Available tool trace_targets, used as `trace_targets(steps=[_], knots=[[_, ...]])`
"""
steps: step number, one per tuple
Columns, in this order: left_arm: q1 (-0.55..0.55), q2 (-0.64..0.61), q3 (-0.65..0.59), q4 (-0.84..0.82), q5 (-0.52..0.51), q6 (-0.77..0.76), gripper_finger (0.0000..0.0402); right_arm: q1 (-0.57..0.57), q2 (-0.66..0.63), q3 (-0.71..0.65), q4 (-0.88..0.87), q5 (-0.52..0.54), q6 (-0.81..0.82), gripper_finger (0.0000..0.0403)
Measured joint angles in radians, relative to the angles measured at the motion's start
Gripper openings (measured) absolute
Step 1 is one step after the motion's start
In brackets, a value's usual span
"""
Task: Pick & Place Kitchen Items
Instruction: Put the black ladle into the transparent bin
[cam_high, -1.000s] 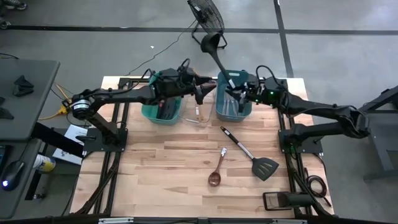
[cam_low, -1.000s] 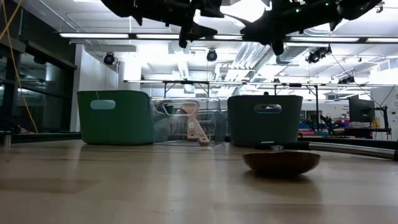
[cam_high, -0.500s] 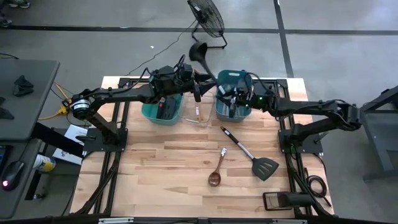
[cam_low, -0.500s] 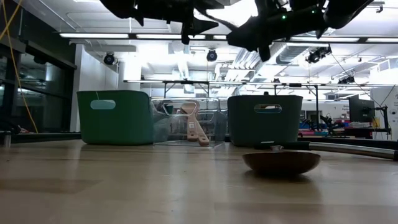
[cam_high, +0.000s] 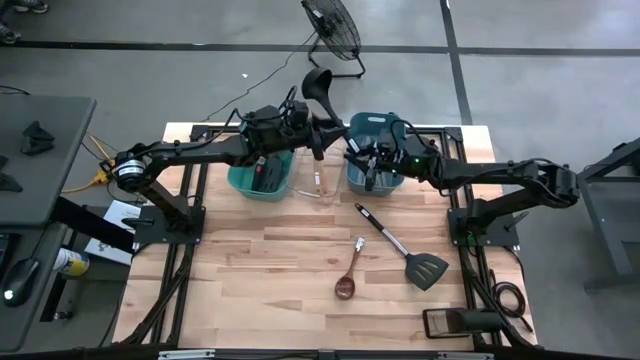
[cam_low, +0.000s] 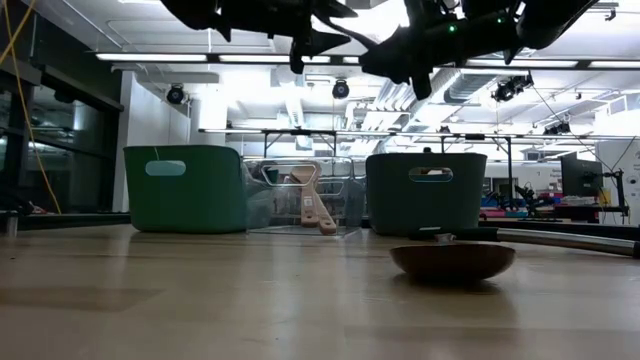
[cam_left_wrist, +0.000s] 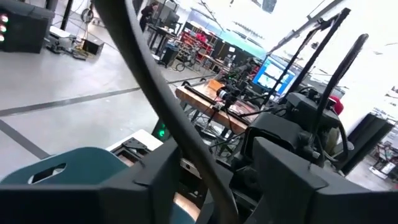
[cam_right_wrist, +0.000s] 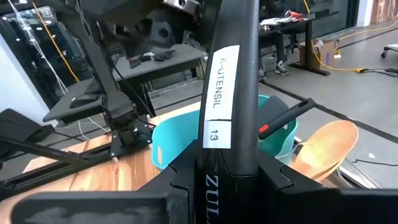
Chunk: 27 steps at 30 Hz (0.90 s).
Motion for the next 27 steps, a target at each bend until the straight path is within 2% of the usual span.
trace_targets(steps=[6, 17, 27], knots=[[0.000, 0.000, 0.000, -0.003, -0.025, -0.034, 0.0121, 0.000, 0.000, 0.000, 0.000, -0.003, 0.000, 0.0080], [-0.001, 0.000, 0.003, 0.005, -0.025, -0.095, 0.0042, 0.000, 0.000, 0.000, -0.005, -0.047, -0.022, 0.0080], [-0.001, 0.000, 0.003, 0.001, -0.014, -0.079, 0.0041, 0.000, 0.000, 0.000, -0.019, -0.063, -0.033, 0.0080]])
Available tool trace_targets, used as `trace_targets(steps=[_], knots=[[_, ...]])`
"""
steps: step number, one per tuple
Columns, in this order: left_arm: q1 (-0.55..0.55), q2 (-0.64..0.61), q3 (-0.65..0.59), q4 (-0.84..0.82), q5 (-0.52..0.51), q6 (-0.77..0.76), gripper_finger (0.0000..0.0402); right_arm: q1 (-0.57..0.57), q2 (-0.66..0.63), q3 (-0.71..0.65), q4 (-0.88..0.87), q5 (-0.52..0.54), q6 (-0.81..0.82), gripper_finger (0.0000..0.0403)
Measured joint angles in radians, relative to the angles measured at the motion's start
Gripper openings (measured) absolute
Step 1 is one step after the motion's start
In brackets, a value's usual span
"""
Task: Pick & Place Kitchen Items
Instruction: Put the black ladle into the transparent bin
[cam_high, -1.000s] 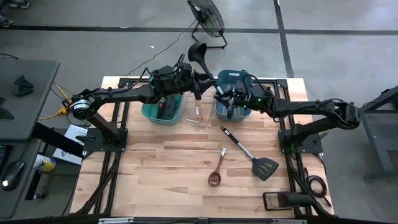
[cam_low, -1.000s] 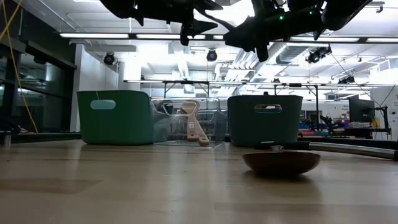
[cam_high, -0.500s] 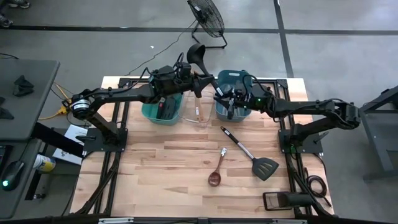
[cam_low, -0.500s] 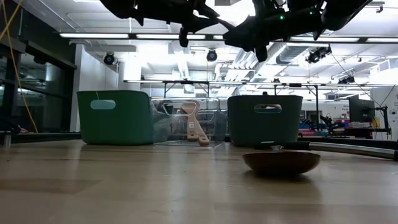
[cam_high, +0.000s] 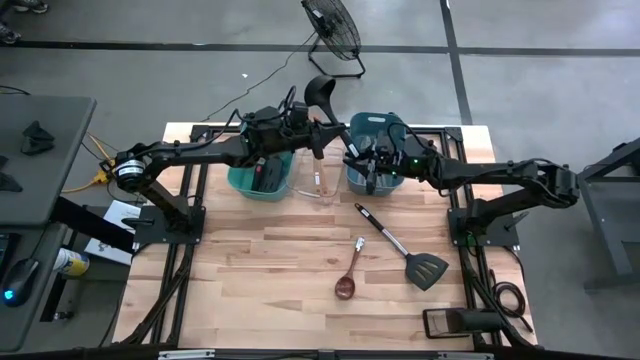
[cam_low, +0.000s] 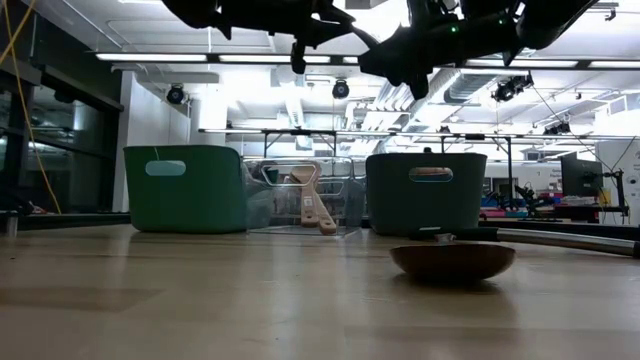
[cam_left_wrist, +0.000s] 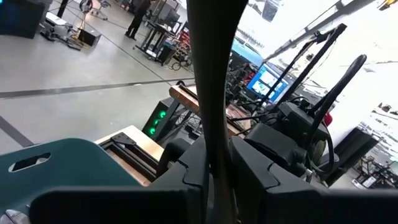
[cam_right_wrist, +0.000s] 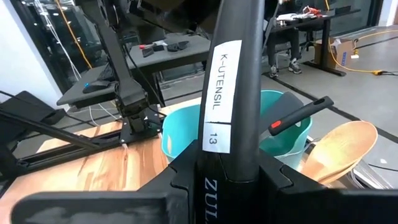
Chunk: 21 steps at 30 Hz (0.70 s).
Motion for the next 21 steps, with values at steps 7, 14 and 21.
trace_targets(steps=[7, 14, 21], knots=[[-0.002, 0.000, -0.001, -0.010, 0.012, 0.039, 0.0033, -0.002, 0.000, 0.000, -0.037, -0.038, 0.050, 0.0171], [0.015, 0.000, -0.002, -0.054, -0.014, 0.050, 0.0033, -0.030, -0.046, 0.002, -0.153, -0.088, 0.073, 0.0305], [0.075, 0.000, -0.002, -0.117, 0.003, 0.049, 0.0033, -0.082, -0.110, 0.002, -0.277, -0.160, 0.091, 0.0320]])
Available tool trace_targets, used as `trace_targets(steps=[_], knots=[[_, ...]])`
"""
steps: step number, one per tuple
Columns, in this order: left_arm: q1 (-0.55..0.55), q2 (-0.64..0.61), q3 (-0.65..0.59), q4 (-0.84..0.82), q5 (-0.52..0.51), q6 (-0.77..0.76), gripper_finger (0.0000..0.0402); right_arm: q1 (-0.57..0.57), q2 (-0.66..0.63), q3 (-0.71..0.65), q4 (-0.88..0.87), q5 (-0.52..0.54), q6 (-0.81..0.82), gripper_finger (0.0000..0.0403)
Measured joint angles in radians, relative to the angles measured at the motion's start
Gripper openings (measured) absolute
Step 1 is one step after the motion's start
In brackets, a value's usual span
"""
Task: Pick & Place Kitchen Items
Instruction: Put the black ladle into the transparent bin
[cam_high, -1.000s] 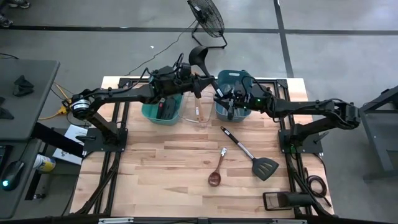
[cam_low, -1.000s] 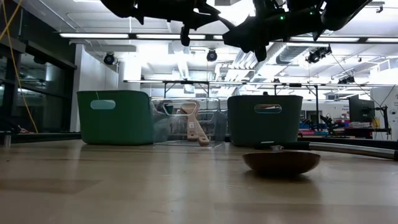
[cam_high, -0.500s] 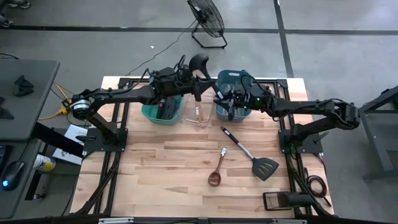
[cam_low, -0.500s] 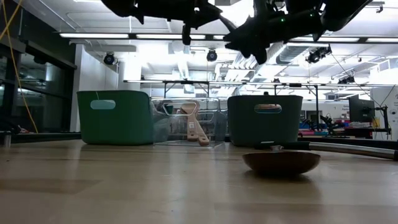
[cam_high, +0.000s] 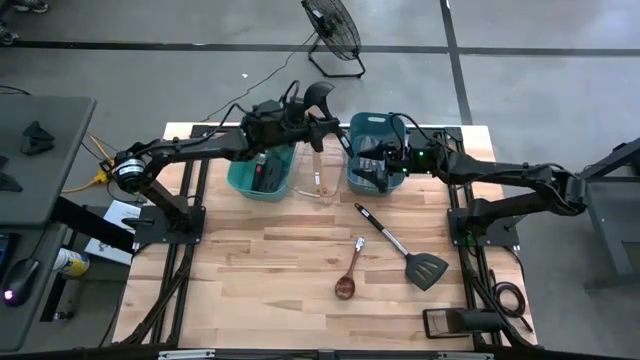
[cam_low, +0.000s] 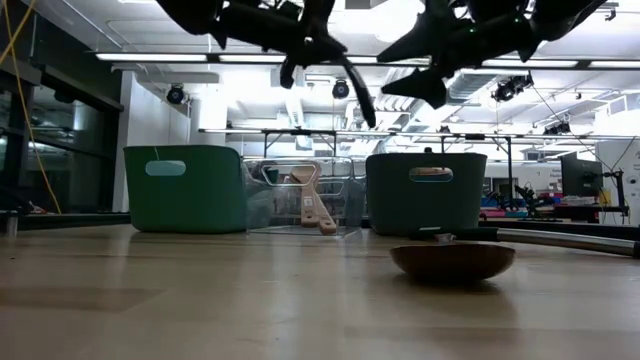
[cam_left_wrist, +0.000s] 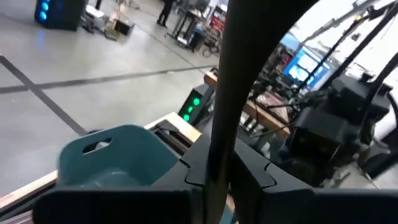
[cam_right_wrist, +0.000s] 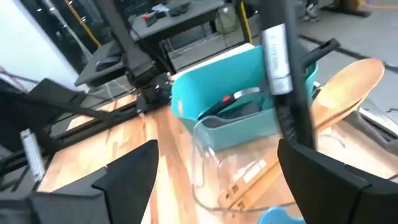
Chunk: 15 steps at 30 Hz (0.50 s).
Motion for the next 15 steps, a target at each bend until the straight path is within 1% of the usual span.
trace_targets(steps=[4, 11, 15], knots=[[0.052, -0.001, 0.000, -0.053, 0.108, -0.004, 0.0033, -0.033, -0.042, 0.000, -0.079, -0.017, -0.008, 0.0314], [0.158, -0.001, 0.000, -0.222, 0.307, 0.026, 0.0033, -0.083, -0.109, 0.000, -0.163, -0.015, -0.010, 0.0310], [0.206, -0.001, 0.000, -0.304, 0.356, 0.048, 0.0033, -0.104, -0.125, 0.000, -0.186, -0.013, -0.003, 0.0310]])
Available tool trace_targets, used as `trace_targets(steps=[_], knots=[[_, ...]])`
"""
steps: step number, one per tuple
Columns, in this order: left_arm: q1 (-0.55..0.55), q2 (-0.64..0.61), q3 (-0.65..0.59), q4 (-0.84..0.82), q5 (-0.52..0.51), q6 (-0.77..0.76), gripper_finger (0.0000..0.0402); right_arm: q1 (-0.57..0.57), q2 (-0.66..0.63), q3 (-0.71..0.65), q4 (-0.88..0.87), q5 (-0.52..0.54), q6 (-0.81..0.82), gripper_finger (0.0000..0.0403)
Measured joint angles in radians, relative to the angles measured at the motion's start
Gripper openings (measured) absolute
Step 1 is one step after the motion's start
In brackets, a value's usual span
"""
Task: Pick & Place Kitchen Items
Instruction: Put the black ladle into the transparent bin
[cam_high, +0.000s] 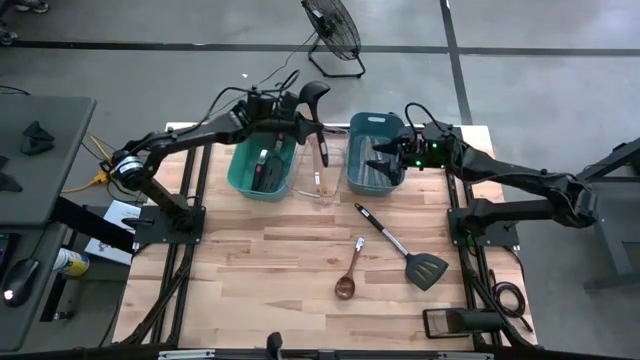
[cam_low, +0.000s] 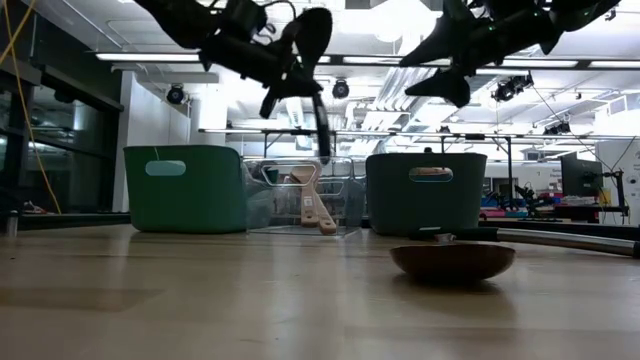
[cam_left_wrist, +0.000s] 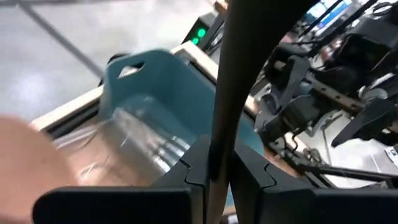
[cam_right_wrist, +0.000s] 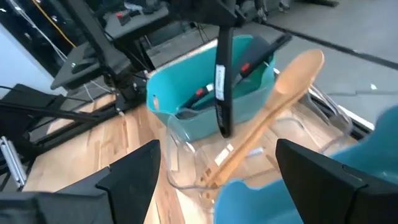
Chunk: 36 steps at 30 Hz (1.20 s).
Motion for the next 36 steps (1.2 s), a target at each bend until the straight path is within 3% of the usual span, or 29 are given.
trace_targets(steps=[10, 36], knots=[[0.009, 0.019, 0.001, -0.094, 0.053, 0.029, 0.0033, -0.007, -0.001, -0.002, -0.070, 0.084, 0.015, 0.0311], [0.002, 0.071, 0.001, -0.332, -0.111, -0.221, 0.0033, -0.011, 0.000, -0.002, -0.098, 0.185, 0.133, 0.0311]])
